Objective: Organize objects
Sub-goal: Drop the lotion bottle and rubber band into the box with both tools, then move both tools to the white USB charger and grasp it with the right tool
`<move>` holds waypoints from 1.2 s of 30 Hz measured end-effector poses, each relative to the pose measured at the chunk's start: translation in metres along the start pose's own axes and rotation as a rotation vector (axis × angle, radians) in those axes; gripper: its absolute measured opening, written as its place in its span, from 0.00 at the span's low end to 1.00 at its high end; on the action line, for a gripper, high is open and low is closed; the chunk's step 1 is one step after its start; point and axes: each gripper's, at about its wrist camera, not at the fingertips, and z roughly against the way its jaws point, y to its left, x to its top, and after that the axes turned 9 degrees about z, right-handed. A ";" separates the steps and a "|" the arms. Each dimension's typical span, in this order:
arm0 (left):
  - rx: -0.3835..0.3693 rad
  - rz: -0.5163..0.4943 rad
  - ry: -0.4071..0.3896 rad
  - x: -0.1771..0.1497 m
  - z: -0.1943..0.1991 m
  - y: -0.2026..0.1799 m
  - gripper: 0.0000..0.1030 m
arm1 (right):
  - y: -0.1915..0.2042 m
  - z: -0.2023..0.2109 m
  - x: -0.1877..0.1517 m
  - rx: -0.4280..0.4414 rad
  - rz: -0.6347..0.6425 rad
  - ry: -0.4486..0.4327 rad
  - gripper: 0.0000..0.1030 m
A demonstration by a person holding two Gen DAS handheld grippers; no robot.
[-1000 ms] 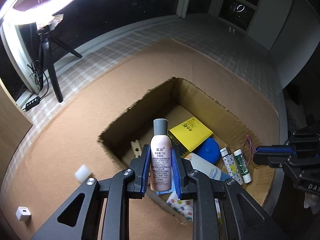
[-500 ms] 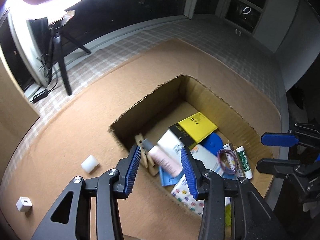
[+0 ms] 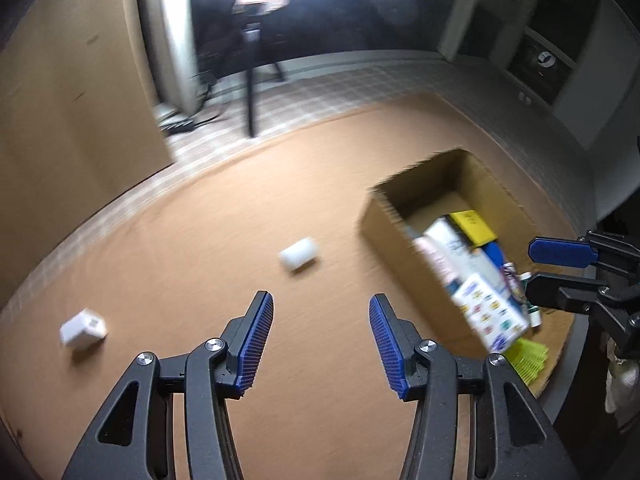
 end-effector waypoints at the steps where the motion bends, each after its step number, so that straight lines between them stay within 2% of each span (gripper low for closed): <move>1: 0.006 0.016 -0.001 -0.003 0.003 0.009 0.52 | 0.006 -0.004 0.004 0.008 0.011 0.003 0.46; 7: 0.070 0.117 -0.018 -0.022 0.019 0.072 0.52 | 0.039 -0.032 0.023 0.050 0.045 0.019 0.46; 12: 0.099 0.184 -0.022 -0.037 0.027 0.113 0.52 | 0.061 -0.057 0.038 0.067 0.061 0.039 0.46; 17: 0.117 0.266 -0.046 -0.049 0.032 0.155 0.52 | 0.081 -0.082 0.052 0.126 0.033 0.050 0.46; 23: 0.140 0.367 -0.090 -0.060 0.036 0.213 0.52 | 0.120 -0.120 0.079 0.169 0.066 0.049 0.46; 29: 0.115 0.392 -0.094 -0.063 0.027 0.246 0.51 | 0.150 -0.161 0.101 0.242 0.043 0.082 0.46; 36: 0.081 0.371 -0.098 -0.056 0.011 0.259 0.51 | 0.180 -0.212 0.119 0.307 -0.007 0.128 0.46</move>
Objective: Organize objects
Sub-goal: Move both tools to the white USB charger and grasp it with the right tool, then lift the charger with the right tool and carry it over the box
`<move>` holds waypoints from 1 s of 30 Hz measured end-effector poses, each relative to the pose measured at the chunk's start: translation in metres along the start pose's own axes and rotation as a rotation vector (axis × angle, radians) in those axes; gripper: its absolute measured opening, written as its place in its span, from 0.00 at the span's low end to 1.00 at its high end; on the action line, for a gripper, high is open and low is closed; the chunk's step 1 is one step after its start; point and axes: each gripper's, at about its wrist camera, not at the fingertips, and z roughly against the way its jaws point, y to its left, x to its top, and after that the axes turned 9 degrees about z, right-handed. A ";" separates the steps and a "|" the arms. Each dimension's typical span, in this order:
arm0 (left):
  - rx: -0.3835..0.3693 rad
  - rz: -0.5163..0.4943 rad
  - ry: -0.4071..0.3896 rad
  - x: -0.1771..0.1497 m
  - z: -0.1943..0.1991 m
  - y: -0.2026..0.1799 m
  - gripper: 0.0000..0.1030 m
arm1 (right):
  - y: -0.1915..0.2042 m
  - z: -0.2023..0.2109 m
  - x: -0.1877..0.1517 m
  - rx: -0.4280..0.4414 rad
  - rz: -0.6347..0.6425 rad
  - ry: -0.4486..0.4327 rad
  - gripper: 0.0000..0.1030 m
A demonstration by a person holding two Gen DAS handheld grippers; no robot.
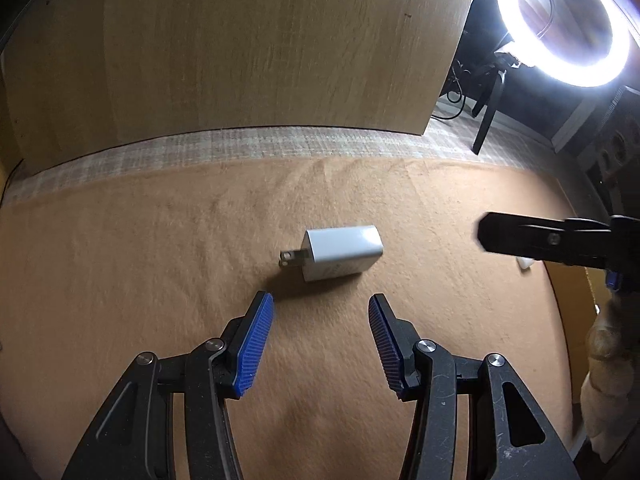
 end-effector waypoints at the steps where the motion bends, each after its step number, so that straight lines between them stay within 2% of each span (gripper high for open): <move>1: -0.003 -0.003 -0.001 0.002 -0.002 0.002 0.51 | 0.003 -0.007 0.002 0.000 0.002 0.007 0.46; 11: -0.033 0.011 0.020 0.012 -0.026 0.013 0.51 | 0.010 -0.050 0.014 0.010 -0.014 0.062 0.45; 16: -0.042 0.014 0.022 0.013 -0.036 0.015 0.51 | 0.005 -0.063 0.014 0.033 -0.043 0.091 0.35; 19: -0.057 0.019 0.018 0.017 -0.039 0.016 0.51 | 0.005 -0.067 0.012 0.038 -0.044 0.105 0.28; 30: -0.063 -0.011 0.007 0.019 -0.041 0.011 0.47 | 0.005 -0.068 0.014 0.037 -0.028 0.112 0.25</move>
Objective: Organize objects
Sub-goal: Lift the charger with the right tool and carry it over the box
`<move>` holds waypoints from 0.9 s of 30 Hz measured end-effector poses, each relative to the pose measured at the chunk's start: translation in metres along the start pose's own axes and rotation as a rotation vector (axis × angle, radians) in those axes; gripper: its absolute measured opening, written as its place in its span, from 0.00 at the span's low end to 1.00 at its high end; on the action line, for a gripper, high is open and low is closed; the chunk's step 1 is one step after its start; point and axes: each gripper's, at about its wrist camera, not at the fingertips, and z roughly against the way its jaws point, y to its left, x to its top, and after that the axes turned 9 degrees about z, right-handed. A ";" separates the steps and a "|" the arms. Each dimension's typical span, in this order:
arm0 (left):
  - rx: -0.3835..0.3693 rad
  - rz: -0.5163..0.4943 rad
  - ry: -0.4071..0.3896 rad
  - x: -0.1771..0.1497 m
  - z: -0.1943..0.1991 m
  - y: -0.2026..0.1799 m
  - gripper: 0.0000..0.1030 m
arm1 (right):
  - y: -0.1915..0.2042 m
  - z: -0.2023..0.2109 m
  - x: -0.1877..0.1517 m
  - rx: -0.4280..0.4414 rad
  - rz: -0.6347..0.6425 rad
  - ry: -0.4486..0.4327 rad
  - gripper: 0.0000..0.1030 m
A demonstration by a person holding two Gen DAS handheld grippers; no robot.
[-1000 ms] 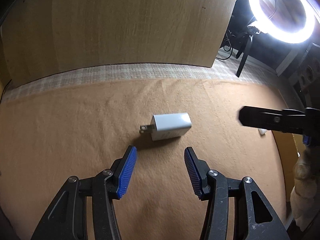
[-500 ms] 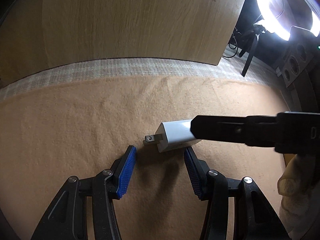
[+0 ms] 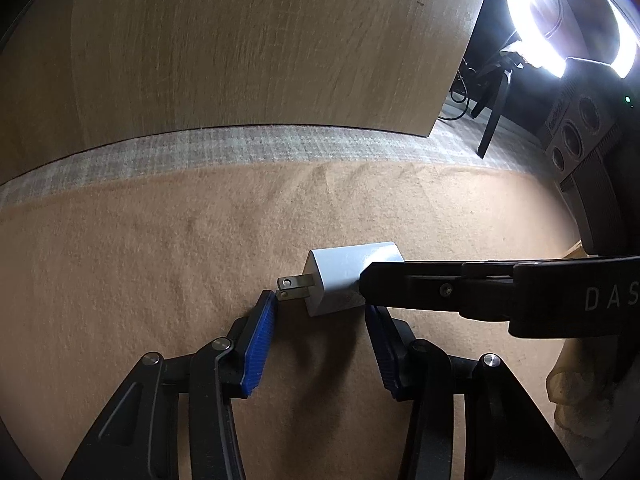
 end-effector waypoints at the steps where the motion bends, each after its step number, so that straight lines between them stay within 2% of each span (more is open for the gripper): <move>1: 0.002 -0.005 -0.004 0.000 0.001 -0.001 0.47 | 0.000 0.001 -0.001 -0.005 0.005 -0.002 0.24; 7: -0.004 -0.034 -0.015 -0.003 0.009 -0.008 0.46 | -0.001 0.008 -0.002 -0.007 0.006 -0.013 0.18; 16: -0.017 -0.065 -0.023 -0.015 0.025 -0.027 0.44 | -0.007 0.028 -0.015 0.005 -0.003 -0.022 0.18; 23: -0.037 -0.116 -0.037 -0.018 0.040 -0.060 0.44 | -0.008 0.064 -0.029 -0.008 0.008 -0.060 0.18; 27: -0.050 -0.167 -0.047 -0.017 0.042 -0.097 0.44 | -0.017 0.095 -0.038 -0.031 0.004 -0.094 0.18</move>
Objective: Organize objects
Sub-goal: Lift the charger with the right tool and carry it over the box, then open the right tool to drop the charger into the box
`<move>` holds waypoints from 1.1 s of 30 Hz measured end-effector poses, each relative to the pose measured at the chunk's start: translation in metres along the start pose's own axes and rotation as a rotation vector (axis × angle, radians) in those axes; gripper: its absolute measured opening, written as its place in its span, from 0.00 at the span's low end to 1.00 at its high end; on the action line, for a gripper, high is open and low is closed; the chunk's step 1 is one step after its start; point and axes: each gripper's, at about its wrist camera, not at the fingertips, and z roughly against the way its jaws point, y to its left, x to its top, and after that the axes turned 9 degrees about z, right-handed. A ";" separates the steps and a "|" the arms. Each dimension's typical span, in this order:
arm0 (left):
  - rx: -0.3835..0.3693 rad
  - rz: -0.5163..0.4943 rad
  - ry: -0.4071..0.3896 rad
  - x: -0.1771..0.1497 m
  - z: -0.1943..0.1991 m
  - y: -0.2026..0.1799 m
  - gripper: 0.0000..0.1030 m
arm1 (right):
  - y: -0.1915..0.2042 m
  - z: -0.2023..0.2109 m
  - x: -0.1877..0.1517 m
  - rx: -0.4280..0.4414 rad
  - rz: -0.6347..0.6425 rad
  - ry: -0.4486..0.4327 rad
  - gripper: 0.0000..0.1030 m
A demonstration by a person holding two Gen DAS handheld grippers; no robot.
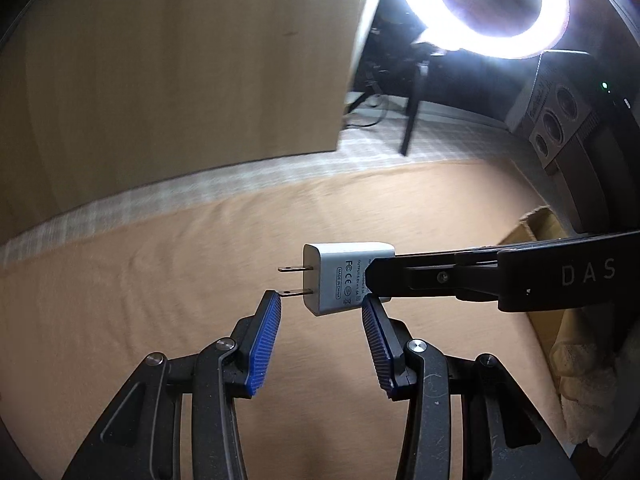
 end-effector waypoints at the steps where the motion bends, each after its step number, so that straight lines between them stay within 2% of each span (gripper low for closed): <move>1: -0.006 -0.011 -0.002 0.002 0.001 -0.009 0.44 | -0.003 0.009 -0.002 -0.007 -0.004 -0.010 0.18; 8: -0.079 -0.106 -0.010 0.008 -0.001 -0.085 0.44 | -0.039 0.084 -0.026 -0.094 -0.033 -0.094 0.18; 19: -0.205 -0.255 0.047 -0.002 -0.042 -0.225 0.44 | -0.123 0.177 -0.082 -0.218 -0.159 -0.174 0.18; 26: -0.240 -0.327 0.109 -0.016 -0.068 -0.289 0.43 | -0.161 0.208 -0.115 -0.268 -0.230 -0.191 0.18; 33: -0.223 -0.373 0.153 -0.025 -0.080 -0.322 0.43 | -0.174 0.221 -0.131 -0.316 -0.244 -0.198 0.18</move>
